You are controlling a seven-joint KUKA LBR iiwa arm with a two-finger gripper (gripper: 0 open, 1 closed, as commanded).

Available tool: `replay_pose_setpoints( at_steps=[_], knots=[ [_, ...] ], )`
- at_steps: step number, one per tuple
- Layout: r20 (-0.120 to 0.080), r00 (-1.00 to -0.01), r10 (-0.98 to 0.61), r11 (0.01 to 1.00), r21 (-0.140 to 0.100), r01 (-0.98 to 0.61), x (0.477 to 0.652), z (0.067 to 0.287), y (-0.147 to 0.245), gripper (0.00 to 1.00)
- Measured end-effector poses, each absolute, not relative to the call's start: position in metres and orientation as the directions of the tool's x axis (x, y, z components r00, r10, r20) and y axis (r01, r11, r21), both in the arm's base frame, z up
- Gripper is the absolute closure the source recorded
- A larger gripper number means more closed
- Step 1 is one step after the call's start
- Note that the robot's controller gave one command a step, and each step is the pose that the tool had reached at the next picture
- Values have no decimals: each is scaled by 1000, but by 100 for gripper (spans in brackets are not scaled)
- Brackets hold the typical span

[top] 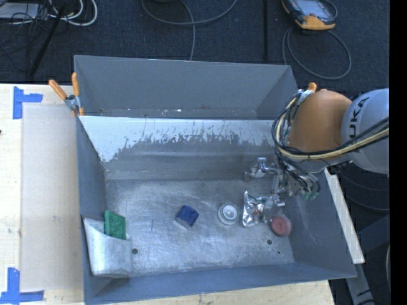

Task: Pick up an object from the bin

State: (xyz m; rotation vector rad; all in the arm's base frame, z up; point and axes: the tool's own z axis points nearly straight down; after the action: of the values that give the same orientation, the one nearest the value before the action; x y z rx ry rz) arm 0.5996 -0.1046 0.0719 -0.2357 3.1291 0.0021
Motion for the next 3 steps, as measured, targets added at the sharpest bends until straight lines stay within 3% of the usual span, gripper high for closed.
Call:
replay_pose_setpoints(
  at_steps=[1,2,3],
  knots=[
    [0,-999,35,999,1,35,575,100,-76,0],
    [0,-998,58,998,0,58,581,99,-82,0],
    [-2,-996,94,996,0,94,578,72,-75,0]
  ],
)
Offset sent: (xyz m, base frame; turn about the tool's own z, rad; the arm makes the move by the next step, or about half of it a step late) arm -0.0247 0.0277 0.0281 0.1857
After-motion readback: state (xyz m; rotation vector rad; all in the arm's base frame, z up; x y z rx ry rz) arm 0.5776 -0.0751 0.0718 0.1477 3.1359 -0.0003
